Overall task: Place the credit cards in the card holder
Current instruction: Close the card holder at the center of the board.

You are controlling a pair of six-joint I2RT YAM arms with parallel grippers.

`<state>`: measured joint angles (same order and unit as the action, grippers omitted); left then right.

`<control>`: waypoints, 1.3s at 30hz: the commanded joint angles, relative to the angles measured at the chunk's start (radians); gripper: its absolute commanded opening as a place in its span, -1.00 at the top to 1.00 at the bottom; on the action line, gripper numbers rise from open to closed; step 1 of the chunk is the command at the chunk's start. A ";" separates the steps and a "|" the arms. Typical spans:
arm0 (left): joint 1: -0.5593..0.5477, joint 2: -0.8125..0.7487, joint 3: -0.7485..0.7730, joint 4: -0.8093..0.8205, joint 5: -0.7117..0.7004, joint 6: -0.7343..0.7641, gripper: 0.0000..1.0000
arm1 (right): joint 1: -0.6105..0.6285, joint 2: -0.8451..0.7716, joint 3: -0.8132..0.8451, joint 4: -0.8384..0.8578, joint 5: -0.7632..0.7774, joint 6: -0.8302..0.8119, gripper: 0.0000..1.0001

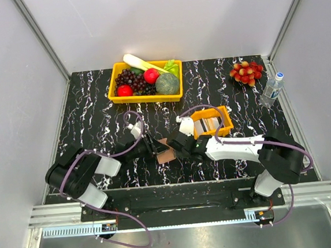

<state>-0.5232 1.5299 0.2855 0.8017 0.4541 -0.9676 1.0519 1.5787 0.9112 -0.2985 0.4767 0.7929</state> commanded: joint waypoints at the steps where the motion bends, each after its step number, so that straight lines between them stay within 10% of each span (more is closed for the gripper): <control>1: -0.031 0.050 0.020 0.185 0.021 -0.033 -0.09 | -0.007 0.003 -0.011 0.001 0.007 0.043 0.05; 12: -0.034 -0.180 0.034 -0.339 -0.213 0.142 -0.03 | -0.047 -0.028 -0.049 0.094 -0.113 0.052 0.06; 22: -0.037 -0.508 0.040 -0.619 -0.341 0.207 -0.41 | -0.052 -0.029 -0.208 0.478 -0.409 0.181 -0.06; 39: -0.035 -0.260 0.081 -0.607 -0.322 0.205 -0.06 | -0.081 0.075 -0.221 0.573 -0.388 0.302 -0.22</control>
<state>-0.5571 1.2350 0.3443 0.1883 0.1318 -0.7696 0.9962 1.6348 0.6827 0.2375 0.0841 1.0588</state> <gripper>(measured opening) 0.575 0.602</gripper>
